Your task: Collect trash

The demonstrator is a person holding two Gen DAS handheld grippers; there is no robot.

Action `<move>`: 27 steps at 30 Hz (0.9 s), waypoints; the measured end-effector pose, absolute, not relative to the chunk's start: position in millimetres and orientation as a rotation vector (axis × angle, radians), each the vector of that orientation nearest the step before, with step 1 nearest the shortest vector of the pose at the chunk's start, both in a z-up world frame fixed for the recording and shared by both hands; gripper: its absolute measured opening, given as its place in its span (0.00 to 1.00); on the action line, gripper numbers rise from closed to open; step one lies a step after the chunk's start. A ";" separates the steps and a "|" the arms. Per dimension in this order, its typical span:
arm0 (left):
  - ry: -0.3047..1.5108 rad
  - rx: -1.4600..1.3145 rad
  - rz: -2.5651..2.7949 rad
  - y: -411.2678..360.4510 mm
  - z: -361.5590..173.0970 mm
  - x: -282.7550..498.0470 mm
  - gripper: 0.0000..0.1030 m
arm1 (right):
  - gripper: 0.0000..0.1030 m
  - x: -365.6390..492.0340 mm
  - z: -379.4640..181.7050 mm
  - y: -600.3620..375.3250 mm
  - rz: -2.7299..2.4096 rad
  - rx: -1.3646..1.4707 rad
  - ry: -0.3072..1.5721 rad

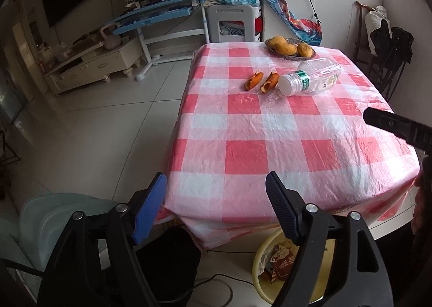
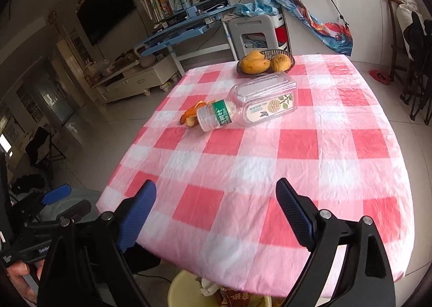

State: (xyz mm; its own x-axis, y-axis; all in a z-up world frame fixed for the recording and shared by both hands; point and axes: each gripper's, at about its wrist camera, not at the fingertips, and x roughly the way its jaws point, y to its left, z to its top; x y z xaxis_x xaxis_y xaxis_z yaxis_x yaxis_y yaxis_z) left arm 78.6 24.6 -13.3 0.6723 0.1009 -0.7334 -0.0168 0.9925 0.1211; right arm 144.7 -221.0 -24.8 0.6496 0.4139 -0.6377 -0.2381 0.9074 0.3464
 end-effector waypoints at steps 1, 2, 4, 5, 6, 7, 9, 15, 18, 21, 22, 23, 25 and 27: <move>0.830 0.105 0.072 26.8 -11.4 84.0 0.72 | 0.84 156.6 -25.2 -223.5 0.360 0.262 0.779; 0.831 0.102 0.077 29.1 -9.7 89.8 0.73 | 0.84 167.7 -26.2 -226.5 0.348 0.286 0.779; 0.830 0.088 0.086 34.4 -7.2 101.1 0.73 | 0.84 191.3 -30.5 -233.7 0.312 0.365 0.789; 0.831 0.081 0.090 37.0 -7.0 105.6 0.73 | 0.84 204.6 -33.7 -236.9 0.293 0.415 0.796; 0.834 0.071 0.091 39.6 -7.0 109.7 0.73 | 0.84 216.2 -36.0 -239.1 0.272 0.458 0.798; 0.834 0.062 0.090 41.6 -7.5 111.5 0.73 | 0.84 225.8 -37.0 -239.9 0.253 0.488 0.799; 0.837 0.041 0.088 44.3 -10.7 113.2 0.73 | 0.84 248.7 -39.7 -239.0 0.221 0.546 0.805; 0.867 0.023 0.069 45.1 -24.6 115.8 0.74 | 0.84 296.4 -45.6 -220.0 0.108 0.547 0.863; 0.865 0.014 0.064 46.3 -25.3 116.2 0.74 | 0.84 311.5 -52.0 -209.7 0.097 0.487 0.914; 0.871 0.002 0.063 48.7 -26.9 115.6 0.74 | 0.75 315.4 -54.8 -201.9 0.147 0.389 0.950; 0.872 0.000 0.063 49.5 -26.9 117.1 0.74 | 0.73 314.1 -55.6 -201.5 0.184 0.369 0.957; 0.873 -0.002 0.062 49.8 -27.0 117.2 0.74 | 0.71 312.3 -56.2 -202.9 0.204 0.352 0.962; 0.875 -0.002 0.059 49.1 -27.9 117.2 0.74 | 0.67 302.8 -55.7 -204.4 0.239 0.298 0.973; 0.876 0.003 0.058 47.9 -28.8 116.6 0.74 | 0.64 290.9 -53.8 -207.2 0.274 0.267 0.988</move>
